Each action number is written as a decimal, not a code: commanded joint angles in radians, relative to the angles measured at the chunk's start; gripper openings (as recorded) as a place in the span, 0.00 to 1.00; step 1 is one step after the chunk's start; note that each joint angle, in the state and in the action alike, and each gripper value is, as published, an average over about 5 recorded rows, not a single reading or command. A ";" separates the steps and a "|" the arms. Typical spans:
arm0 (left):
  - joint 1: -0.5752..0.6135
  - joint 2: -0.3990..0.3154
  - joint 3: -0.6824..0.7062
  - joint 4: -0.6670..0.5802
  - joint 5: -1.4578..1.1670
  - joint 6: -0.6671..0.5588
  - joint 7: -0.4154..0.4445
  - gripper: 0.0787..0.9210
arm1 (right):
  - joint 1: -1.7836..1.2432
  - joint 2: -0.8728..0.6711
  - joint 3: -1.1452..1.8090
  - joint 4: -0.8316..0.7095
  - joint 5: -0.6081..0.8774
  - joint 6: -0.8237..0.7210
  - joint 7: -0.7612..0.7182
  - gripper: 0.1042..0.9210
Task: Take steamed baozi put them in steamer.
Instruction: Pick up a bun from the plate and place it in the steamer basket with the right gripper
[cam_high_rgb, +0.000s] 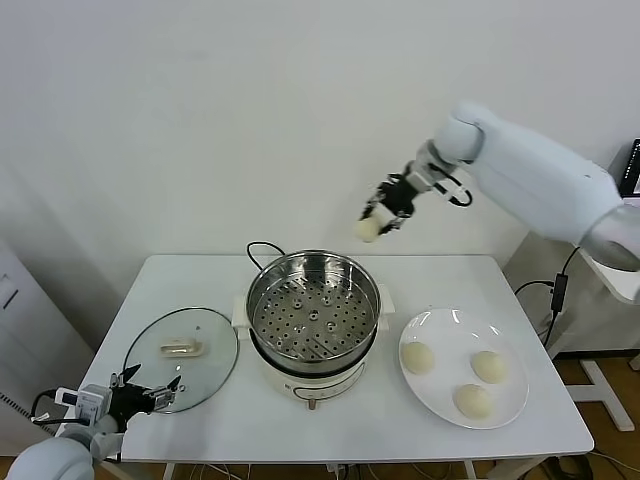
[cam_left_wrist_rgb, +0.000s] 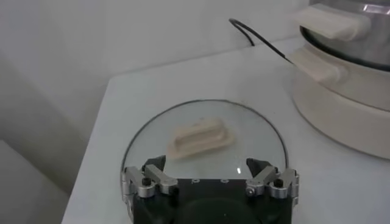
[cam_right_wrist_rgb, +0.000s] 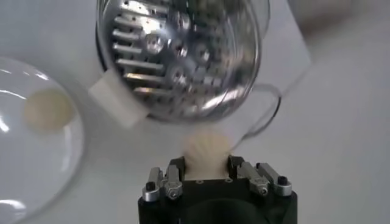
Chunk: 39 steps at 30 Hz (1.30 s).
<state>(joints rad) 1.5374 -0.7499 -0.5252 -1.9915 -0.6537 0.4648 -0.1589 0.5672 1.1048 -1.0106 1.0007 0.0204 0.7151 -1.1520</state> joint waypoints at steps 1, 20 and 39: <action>0.001 0.000 0.002 0.004 0.001 -0.003 0.000 0.88 | 0.016 0.103 -0.001 0.050 -0.092 0.158 0.016 0.42; -0.004 0.007 0.002 0.005 0.001 -0.002 0.002 0.88 | -0.255 0.133 0.140 0.096 -0.519 0.158 0.040 0.42; 0.000 0.008 0.004 0.001 0.005 -0.005 0.004 0.88 | -0.372 0.214 0.238 0.014 -0.654 0.158 0.034 0.54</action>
<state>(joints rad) 1.5367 -0.7432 -0.5210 -1.9887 -0.6486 0.4604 -0.1557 0.2353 1.2972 -0.7990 1.0299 -0.5764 0.8239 -1.1184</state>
